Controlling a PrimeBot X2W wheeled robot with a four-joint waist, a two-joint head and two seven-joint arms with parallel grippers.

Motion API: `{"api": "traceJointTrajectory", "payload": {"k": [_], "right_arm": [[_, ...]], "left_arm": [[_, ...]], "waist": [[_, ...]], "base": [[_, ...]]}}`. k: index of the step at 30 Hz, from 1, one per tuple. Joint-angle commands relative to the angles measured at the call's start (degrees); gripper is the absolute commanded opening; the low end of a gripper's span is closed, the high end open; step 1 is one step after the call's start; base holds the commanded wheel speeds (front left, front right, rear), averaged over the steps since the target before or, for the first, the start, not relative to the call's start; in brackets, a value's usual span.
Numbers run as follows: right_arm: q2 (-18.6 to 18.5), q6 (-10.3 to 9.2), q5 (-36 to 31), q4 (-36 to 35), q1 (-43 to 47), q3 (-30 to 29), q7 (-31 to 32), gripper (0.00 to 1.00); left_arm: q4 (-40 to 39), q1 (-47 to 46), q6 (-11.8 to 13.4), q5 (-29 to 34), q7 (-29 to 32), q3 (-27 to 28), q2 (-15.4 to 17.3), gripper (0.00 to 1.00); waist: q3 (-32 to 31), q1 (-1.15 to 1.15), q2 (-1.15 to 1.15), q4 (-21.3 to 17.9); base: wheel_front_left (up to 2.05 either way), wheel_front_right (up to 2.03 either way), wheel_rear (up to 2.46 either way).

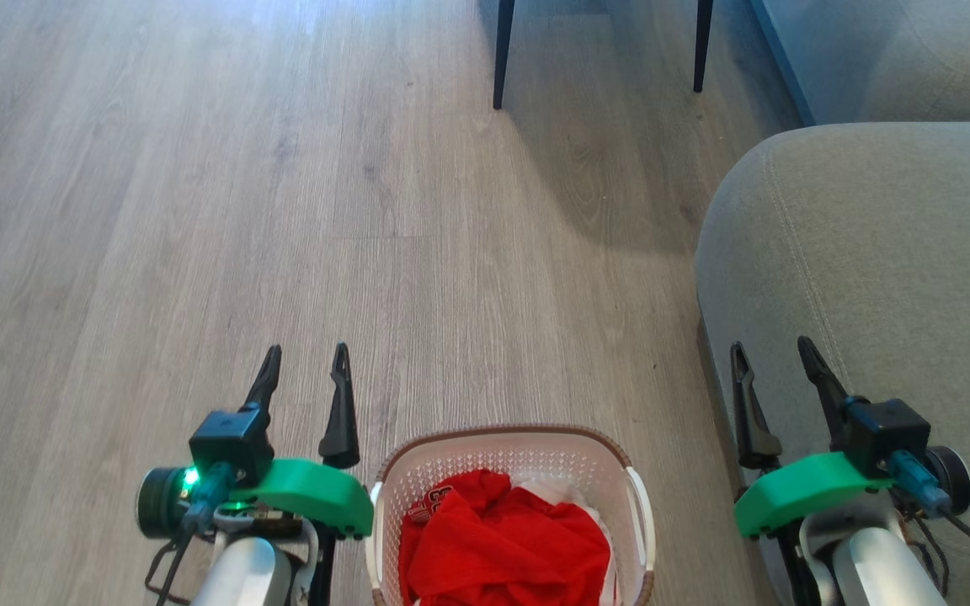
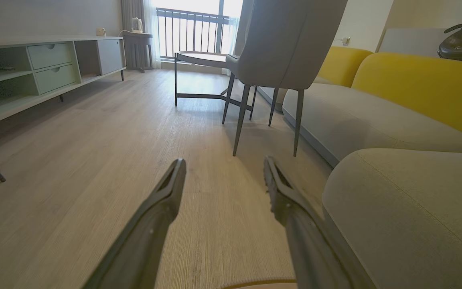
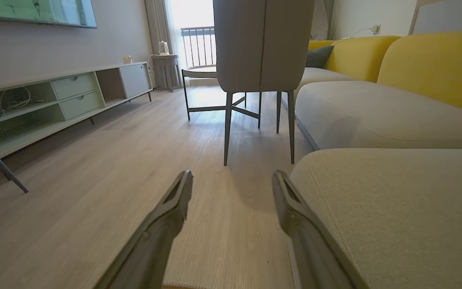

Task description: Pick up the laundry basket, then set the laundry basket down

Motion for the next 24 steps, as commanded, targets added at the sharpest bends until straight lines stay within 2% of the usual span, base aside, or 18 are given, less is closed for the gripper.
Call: {"api": "traceJointTrajectory", "payload": {"k": [1,14,20,24], "right_arm": [[0.0,0.41,-0.5,-1.7,-2.5,1.4,-0.7,1.00],[0.0,0.41,-1.5,-0.8,-2.5,1.5,-0.7,1.00],[0.0,0.41,-2.6,4.5,-4.1,2.3,-0.7,1.00],[0.0,0.41,-2.8,9.3,-6.9,2.4,-0.7,1.00]], "left_arm": [[-1.7,-2.2,0.0,0.2,-0.5,1.7,-0.2,1.00],[0.0,-2.1,0.3,-0.7,-0.5,1.1,-0.2,1.00],[4.7,-2.8,0.1,-2.8,-0.5,0.3,-0.2,1.00],[8.2,-4.7,0.1,-3.9,-0.5,-0.5,-0.2,1.00]], "waist": [[0.0,0.00,0.00,0.0],[1.2,0.00,0.00,0.3],[3.9,0.00,0.00,0.0],[7.9,0.00,0.00,0.2]], "base": [[0.00,0.00,0.00],[0.00,0.00,0.00],[0.00,0.00,0.00],[0.00,0.00,0.00]]}}
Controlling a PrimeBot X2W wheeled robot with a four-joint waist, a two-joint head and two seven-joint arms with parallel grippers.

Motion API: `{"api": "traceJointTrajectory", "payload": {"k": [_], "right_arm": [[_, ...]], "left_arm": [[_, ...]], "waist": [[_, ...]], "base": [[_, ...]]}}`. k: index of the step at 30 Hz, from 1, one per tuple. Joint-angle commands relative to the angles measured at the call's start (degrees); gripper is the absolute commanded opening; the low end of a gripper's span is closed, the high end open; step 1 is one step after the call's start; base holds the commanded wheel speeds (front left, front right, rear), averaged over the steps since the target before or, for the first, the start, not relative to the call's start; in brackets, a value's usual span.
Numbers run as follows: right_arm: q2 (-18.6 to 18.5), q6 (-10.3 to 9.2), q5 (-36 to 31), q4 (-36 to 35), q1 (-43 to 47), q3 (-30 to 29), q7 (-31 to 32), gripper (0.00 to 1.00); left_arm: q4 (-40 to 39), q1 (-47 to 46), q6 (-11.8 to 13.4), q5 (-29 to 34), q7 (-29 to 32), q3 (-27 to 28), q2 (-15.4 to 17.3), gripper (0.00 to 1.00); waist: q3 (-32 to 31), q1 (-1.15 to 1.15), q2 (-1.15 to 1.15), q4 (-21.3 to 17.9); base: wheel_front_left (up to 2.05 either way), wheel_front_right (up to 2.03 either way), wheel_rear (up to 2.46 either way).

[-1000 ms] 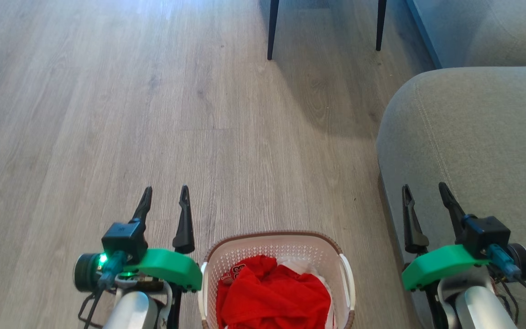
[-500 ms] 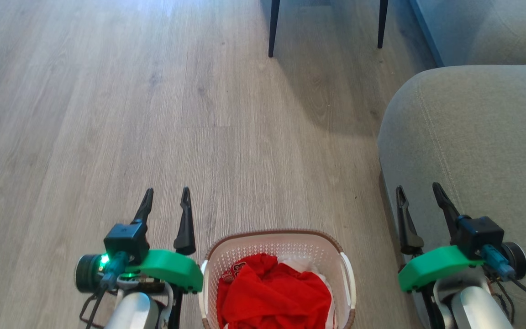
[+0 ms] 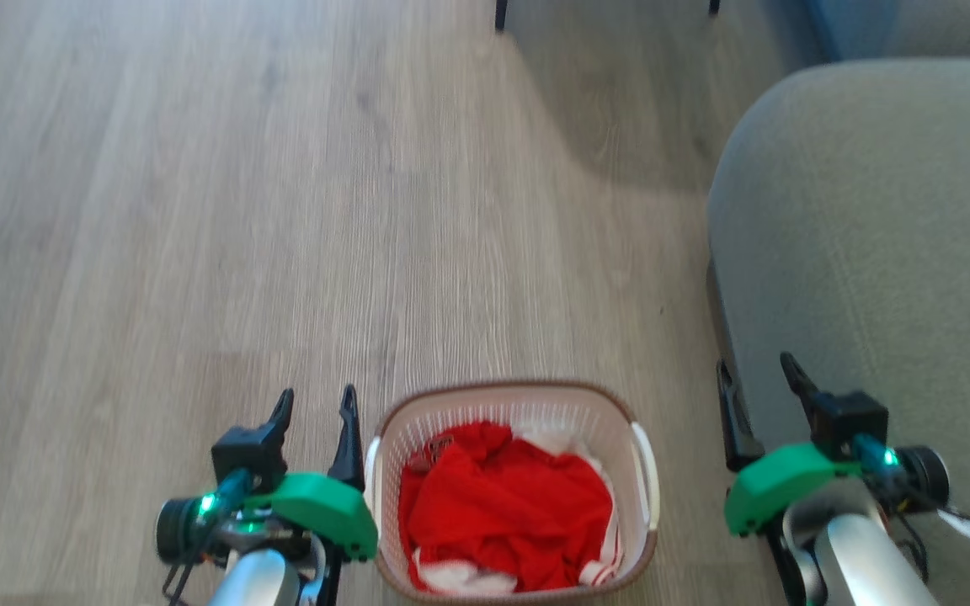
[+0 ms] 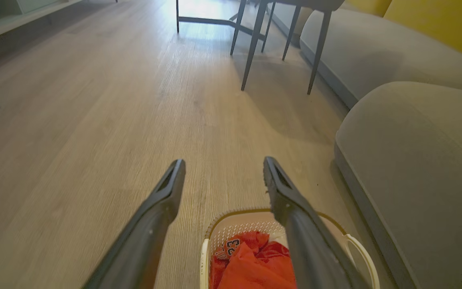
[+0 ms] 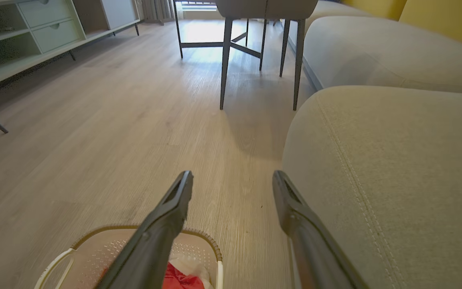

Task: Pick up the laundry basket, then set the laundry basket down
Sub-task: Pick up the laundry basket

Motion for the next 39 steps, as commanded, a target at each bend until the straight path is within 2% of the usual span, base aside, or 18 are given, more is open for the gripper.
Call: {"api": "traceJointTrajectory", "payload": {"k": [1,11,15,23,32,39], "right_arm": [[0.0,0.41,-0.5,0.2,-4.2,1.3,-0.7,1.00],[0.0,0.41,0.6,12.5,-13.7,2.1,-0.7,1.00],[0.0,0.41,3.3,20.3,-19.1,3.6,-0.7,1.00],[0.0,0.41,7.1,31.0,-25.8,6.9,-0.5,1.00],[0.0,0.41,12.7,38.6,-32.3,12.3,0.5,1.00],[0.0,0.41,19.0,42.4,-36.5,14.5,4.3,1.00]], "left_arm": [[-0.1,-4.5,-0.1,-0.6,-0.5,1.2,-0.2,1.00],[13.3,-13.9,-2.5,-4.7,-0.5,-2.0,-0.2,1.00],[20.1,-19.1,-3.7,-6.1,-0.5,-4.4,-0.2,1.00],[28.9,-25.7,-5.4,-10.0,-0.5,-9.4,-0.2,1.00],[39.1,-32.9,-7.8,-17.2,-0.5,-17.8,-0.2,1.00],[43.6,-37.1,-9.1,-22.8,0.8,-23.0,-0.2,1.00]], "waist": [[3.2,0.00,0.00,0.2],[15.0,0.00,0.00,0.5],[20.4,0.00,0.00,0.5],[27.5,0.00,0.00,1.1],[34.6,0.00,0.00,1.0],[38.4,0.00,0.00,0.7]], "base": [[0.00,0.00,0.00],[0.00,0.00,0.00],[0.00,0.00,0.00],[0.00,0.00,0.00],[0.00,0.00,0.00],[0.00,0.00,0.00]]}}
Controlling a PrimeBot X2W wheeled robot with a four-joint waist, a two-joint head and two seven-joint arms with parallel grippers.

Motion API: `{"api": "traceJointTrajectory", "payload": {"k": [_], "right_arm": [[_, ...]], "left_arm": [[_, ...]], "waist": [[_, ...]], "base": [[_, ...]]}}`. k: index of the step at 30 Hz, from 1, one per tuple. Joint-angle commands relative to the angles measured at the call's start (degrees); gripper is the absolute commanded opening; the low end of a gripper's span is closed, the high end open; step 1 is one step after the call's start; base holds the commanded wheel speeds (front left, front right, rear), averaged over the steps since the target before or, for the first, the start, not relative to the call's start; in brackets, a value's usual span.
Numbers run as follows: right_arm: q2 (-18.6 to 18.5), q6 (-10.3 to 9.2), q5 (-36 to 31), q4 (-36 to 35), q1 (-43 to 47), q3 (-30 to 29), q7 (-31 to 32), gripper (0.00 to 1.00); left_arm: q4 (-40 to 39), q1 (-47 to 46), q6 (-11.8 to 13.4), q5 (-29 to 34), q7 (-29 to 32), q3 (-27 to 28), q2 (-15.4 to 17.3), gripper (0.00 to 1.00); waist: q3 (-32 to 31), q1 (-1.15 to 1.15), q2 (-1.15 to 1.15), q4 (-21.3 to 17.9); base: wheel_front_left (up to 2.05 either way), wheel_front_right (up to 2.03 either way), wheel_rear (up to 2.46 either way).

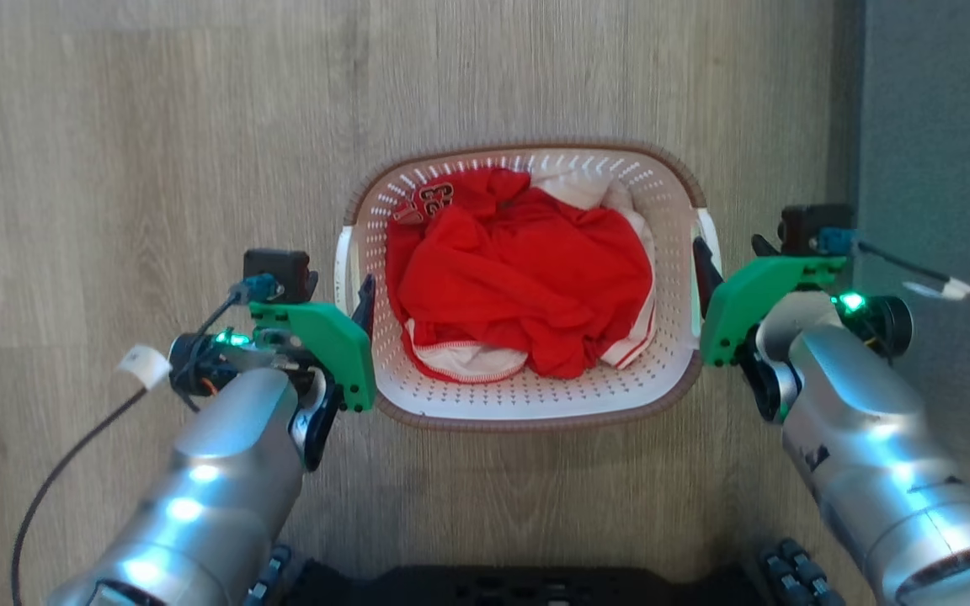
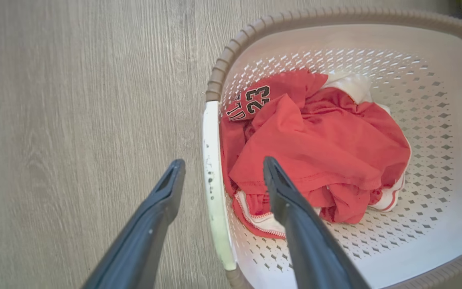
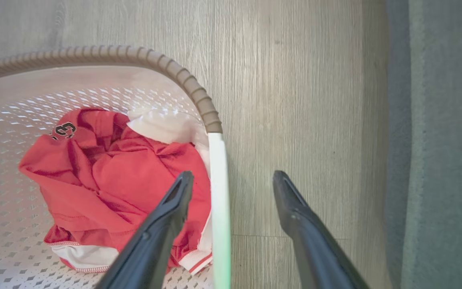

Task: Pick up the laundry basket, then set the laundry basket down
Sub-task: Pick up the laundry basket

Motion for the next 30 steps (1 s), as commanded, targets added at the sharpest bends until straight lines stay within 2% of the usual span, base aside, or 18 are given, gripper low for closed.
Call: {"api": "traceJointTrajectory", "payload": {"k": [1,15,21,30], "right_arm": [[0.6,0.41,0.9,0.1,0.1,2.2,0.8,1.00],[0.4,0.41,7.6,2.5,-3.4,8.2,7.0,1.00],[0.0,0.41,9.1,3.2,-5.4,10.5,7.9,1.00],[-0.2,0.41,10.9,5.3,-7.2,12.0,8.3,1.00]], "left_arm": [[0.2,-0.6,-0.3,-1.5,0.4,-0.3,1.0,1.00],[3.2,-6.4,-2.1,-9.2,7.1,-8.0,1.0,1.00],[3.8,-8.2,-2.2,-11.2,9.5,-10.4,1.0,1.00],[3.8,-9.4,-1.6,-13.5,9.9,-13.3,1.0,1.00]], "waist": [[1.6,-0.01,0.00,-0.2],[6.7,-0.01,0.00,-0.7],[8.3,-0.01,0.00,-0.5],[9.4,-0.01,0.00,-0.6]], "base": [[0.00,0.00,0.00],[0.00,0.00,0.00],[0.00,0.00,0.00],[0.00,0.00,0.00]]}}
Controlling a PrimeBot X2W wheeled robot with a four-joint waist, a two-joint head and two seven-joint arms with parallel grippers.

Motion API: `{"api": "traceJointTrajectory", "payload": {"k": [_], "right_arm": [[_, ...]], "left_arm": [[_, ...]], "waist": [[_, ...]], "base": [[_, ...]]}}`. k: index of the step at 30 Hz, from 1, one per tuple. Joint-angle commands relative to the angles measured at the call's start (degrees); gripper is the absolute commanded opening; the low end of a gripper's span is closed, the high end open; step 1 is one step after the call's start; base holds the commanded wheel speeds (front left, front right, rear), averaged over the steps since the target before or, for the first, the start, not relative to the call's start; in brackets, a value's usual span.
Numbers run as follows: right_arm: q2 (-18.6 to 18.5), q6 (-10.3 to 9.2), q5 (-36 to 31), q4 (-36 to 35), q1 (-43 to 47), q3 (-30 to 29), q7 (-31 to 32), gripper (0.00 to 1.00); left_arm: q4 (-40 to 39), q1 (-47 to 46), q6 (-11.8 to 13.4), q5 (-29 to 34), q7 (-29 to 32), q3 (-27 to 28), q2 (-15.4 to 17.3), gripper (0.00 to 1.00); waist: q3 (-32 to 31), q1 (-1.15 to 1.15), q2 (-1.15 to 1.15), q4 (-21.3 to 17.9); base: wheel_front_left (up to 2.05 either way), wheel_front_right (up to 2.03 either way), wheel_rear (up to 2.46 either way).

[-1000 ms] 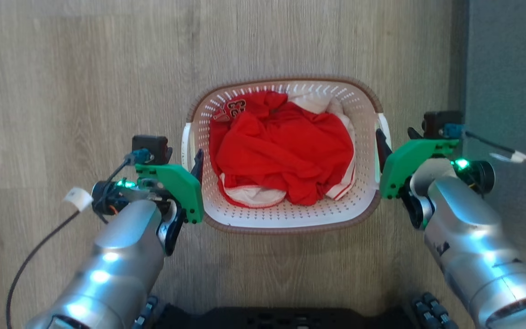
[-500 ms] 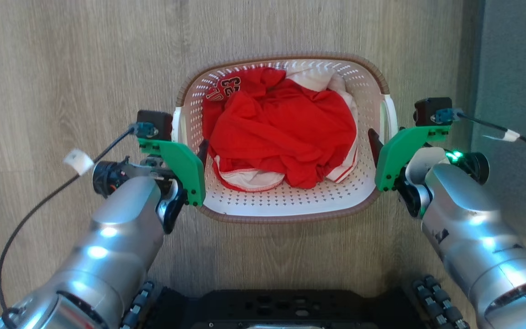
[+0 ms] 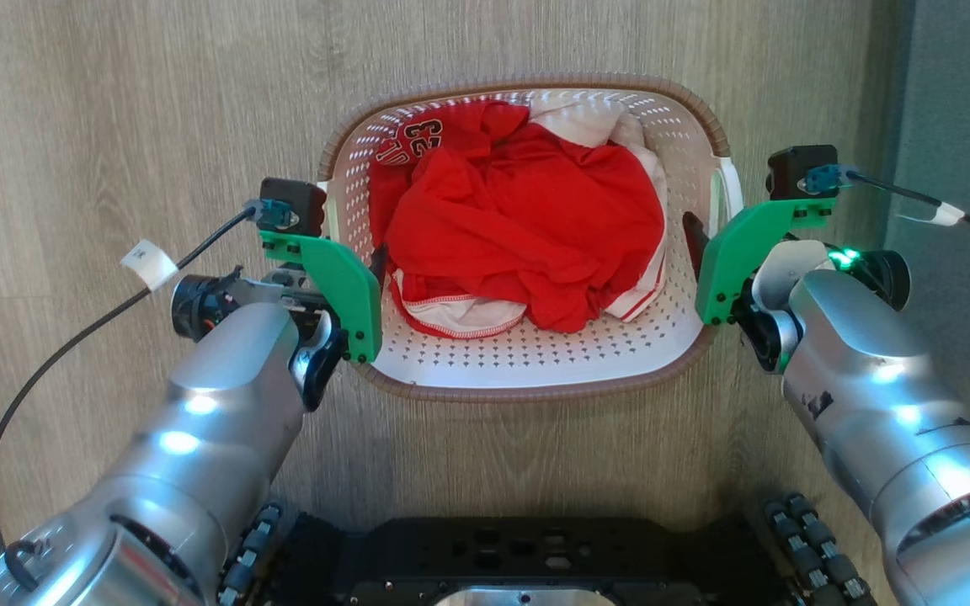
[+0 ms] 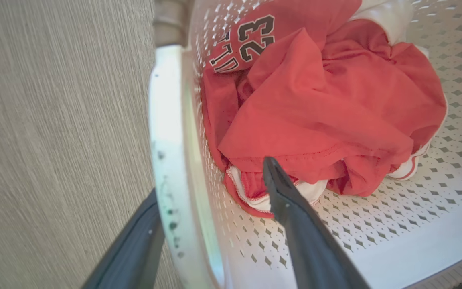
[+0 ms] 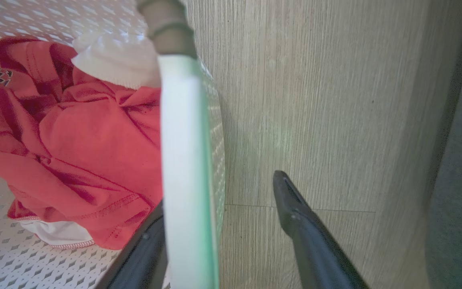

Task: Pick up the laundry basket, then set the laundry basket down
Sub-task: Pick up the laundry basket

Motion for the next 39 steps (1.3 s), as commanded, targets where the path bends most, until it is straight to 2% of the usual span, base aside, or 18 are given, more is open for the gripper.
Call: {"api": "traceJointTrajectory", "payload": {"k": [1,11,12,13,14,15,28,39], "right_arm": [[0.6,0.41,0.6,-0.2,1.6,1.2,0.0,1.00],[0.0,0.41,2.3,0.7,1.0,3.5,-0.1,1.00],[-0.1,0.41,2.5,0.8,1.0,3.7,-0.1,1.00],[-0.2,0.41,2.8,0.9,1.0,3.8,0.1,0.80],[-0.2,0.41,3.0,1.0,0.9,3.9,0.2,0.29],[-0.3,0.41,3.2,1.1,0.9,4.1,0.2,0.00],[-1.2,0.41,5.6,1.2,1.2,6.6,0.4,0.00],[-0.9,0.41,7.9,0.8,3.5,10.0,3.8,0.00]], "left_arm": [[-0.1,0.2,0.3,-0.6,0.1,0.2,1.1,1.00],[-1.2,0.0,0.5,-4.5,0.2,-2.5,1.1,1.00],[-1.4,0.0,0.5,-5.1,0.4,-2.7,1.1,0.83],[-1.7,0.1,0.6,-5.6,0.5,-2.9,1.1,0.44],[-1.9,0.1,0.6,-6.0,0.5,-3.2,1.1,0.18],[-2.1,0.1,0.7,-6.4,0.5,-3.6,1.1,0.00],[-3.0,0.5,0.8,-12.6,0.8,-7.4,1.1,0.00],[-1.2,2.6,-0.3,-15.6,4.3,-11.6,1.1,0.00]], "waist": [[0.1,0.00,0.00,0.0],[0.5,0.00,0.00,0.5],[0.6,0.00,0.00,0.6],[0.6,0.00,0.00,0.7],[0.6,0.00,0.00,0.8],[0.6,0.00,0.00,0.9],[-1.0,0.00,0.00,1.2],[-9.2,0.00,0.00,1.2]], "base": [[0.00,0.00,0.00],[0.00,0.00,0.00],[0.00,0.00,0.00],[0.00,0.00,0.00],[0.00,0.00,0.00],[0.00,0.00,0.00],[0.00,0.00,0.00],[0.00,0.00,0.00]]}}
